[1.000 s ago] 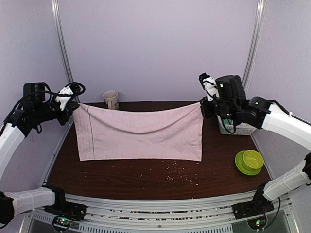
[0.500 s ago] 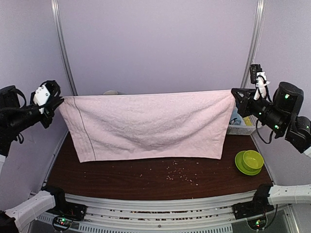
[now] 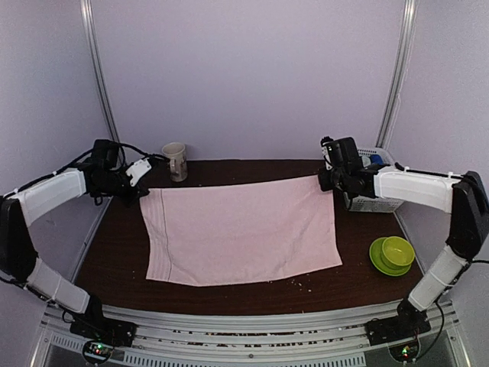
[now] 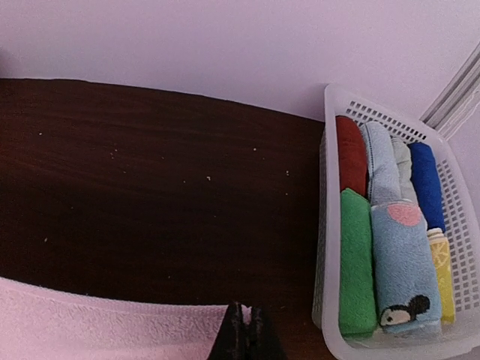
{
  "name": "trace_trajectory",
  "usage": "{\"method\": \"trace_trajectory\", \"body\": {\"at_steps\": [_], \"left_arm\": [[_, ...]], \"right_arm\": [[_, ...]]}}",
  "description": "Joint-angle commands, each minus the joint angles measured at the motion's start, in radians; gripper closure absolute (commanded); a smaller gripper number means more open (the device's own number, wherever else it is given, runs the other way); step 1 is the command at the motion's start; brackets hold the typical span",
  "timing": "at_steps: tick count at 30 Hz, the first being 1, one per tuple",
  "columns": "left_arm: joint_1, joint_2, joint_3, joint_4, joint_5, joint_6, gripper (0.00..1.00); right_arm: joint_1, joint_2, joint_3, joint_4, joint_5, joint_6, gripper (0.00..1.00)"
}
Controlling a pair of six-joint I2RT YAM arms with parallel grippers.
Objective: Roll the towels
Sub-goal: Flatten out the towel at the center of the board, then fold the towel at the center of the board.
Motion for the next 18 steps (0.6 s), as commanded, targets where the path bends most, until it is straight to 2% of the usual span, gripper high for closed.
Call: {"method": "trace_trajectory", "body": {"at_steps": [1, 5, 10, 18], "left_arm": [[0.006, 0.208, 0.097, 0.174, -0.089, 0.012, 1.00], [0.007, 0.360, 0.166, 0.253, -0.117, 0.007, 1.00], [0.006, 0.391, 0.178, 0.335, -0.100, 0.019, 1.00], [0.006, 0.261, 0.038, 0.380, 0.015, 0.112, 1.00]], "right_arm": [[-0.080, 0.166, 0.132, 0.129, -0.051, -0.028, 1.00], [-0.131, 0.315, 0.237, 0.146, -0.133, -0.053, 1.00], [-0.139, 0.378, 0.300, 0.129, -0.193, -0.113, 1.00], [-0.159, 0.258, 0.113, 0.215, -0.306, -0.122, 1.00]]}}
